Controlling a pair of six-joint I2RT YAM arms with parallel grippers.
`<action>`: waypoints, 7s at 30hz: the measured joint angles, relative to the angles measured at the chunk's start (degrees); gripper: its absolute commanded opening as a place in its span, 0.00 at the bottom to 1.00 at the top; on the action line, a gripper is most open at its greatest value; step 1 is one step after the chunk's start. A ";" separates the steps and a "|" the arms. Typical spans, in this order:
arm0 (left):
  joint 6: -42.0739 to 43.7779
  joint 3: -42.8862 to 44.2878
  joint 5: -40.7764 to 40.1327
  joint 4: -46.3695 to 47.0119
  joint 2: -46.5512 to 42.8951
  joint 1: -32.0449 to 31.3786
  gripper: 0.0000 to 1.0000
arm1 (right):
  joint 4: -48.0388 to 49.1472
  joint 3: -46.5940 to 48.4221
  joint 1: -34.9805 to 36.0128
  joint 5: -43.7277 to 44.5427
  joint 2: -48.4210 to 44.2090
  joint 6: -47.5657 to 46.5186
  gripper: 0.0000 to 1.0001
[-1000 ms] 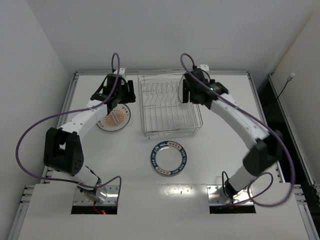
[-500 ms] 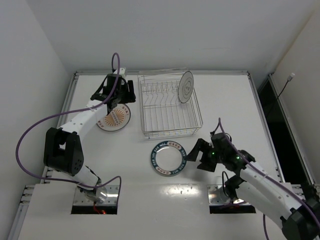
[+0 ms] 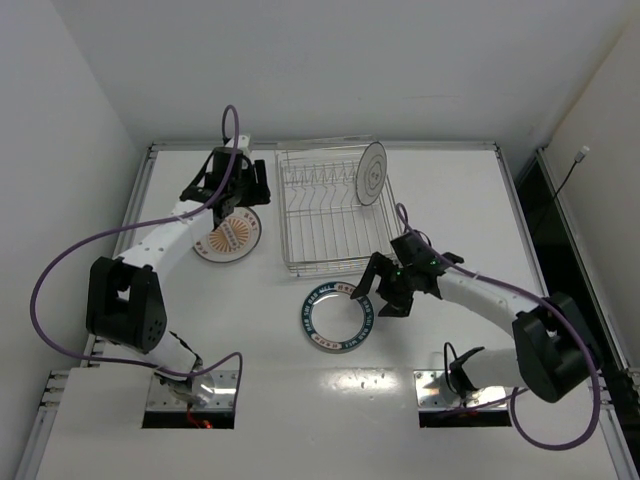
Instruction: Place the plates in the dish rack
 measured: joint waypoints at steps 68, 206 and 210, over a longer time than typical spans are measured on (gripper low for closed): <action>-0.09 -0.92 -2.10 0.13 -3.98 0.00 0.56 | -44.61 76.98 19.65 60.19 6.16 -17.35 0.00; 6.99 15.58 -20.76 -20.06 30.34 -3.41 0.00 | -10.82 50.66 -1.57 36.04 6.84 -40.81 0.83; 7.19 16.04 -21.86 -20.31 31.17 -3.37 0.00 | -10.88 50.66 -1.77 36.04 5.97 -40.76 0.85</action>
